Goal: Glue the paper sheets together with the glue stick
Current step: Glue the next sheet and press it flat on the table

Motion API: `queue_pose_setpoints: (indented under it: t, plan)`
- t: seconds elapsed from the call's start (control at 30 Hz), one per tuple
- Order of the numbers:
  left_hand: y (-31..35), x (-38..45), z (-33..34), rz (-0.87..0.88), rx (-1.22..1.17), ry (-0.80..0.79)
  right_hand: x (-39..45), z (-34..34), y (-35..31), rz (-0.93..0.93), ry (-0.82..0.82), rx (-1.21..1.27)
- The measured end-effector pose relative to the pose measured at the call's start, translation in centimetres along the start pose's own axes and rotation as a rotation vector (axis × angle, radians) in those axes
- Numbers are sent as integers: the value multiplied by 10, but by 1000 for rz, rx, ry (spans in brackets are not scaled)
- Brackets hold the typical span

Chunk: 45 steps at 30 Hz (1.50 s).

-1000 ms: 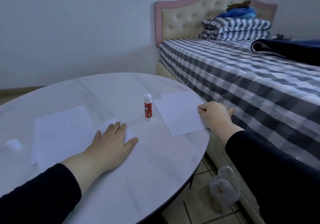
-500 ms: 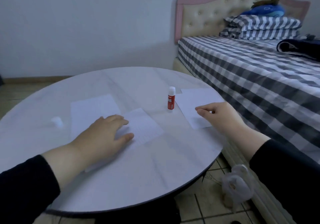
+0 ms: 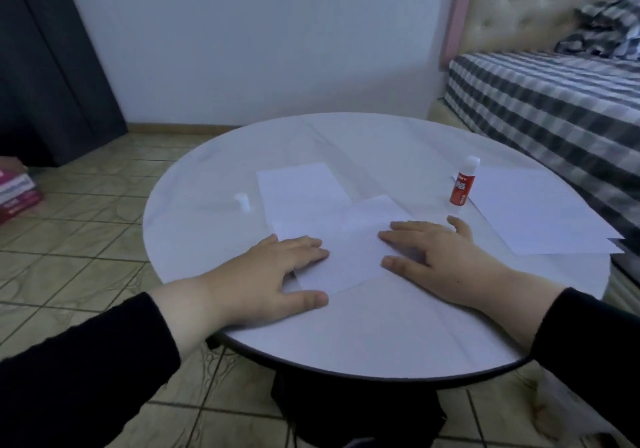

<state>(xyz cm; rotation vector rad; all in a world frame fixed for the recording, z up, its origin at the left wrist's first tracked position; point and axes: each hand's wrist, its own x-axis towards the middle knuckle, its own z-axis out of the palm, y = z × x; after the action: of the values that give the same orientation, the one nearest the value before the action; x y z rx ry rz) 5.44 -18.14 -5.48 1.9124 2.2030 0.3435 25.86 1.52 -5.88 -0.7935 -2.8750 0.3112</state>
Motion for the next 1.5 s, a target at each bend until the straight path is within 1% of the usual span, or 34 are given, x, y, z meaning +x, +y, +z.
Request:
queue_pose_setpoints:
  t: [0.1,0.2,0.27,0.33,0.47,0.6,0.63,0.67,0.77,0.83,0.87,0.9,0.97,1.03,1.1,1.2,1.3,1.43,1.5]
  plan:
    - [-5,-5,1,41,-22,17,-4,-4,4,-29,-8,-15]
    - [-7,-11,1,128,-23,23,-8,-18,4,-102,-7,-98]
    - [-5,-15,-1,200,-45,43,-10,-28,3,-178,1,-55]
    - [-2,-17,-3,247,-85,44,-14,-36,5,-223,-26,17]
    - [4,-13,-3,256,-115,40,-21,-40,12,-181,-133,161]
    - [1,-9,-2,240,-139,85,-27,-40,18,-127,-129,214]
    - [0,-8,-2,234,-153,94,-28,-38,21,-91,-85,260]
    - [1,-6,-2,234,-167,102,-29,-38,23,-34,-4,320]
    - [9,3,1,269,-141,162,-20,-33,39,217,370,439]
    - [15,11,3,275,-71,194,-11,-32,51,393,568,486]
    - [18,15,5,256,-58,167,-6,-32,56,455,628,520]
    - [22,20,6,235,-61,116,0,-31,60,490,656,554]
    - [27,27,10,210,-43,-15,11,-28,67,518,635,629]
    - [30,35,12,215,-6,-75,22,-24,69,521,563,652]
    - [31,42,13,212,20,-78,32,-20,73,520,523,634]
    - [29,48,15,213,55,-43,44,-18,76,519,512,610]
    - [26,50,19,220,33,-15,49,-17,78,510,508,553]
    - [28,48,19,209,37,-22,41,-17,77,449,527,600]
    - [31,47,17,202,30,-25,30,-21,71,428,510,622]
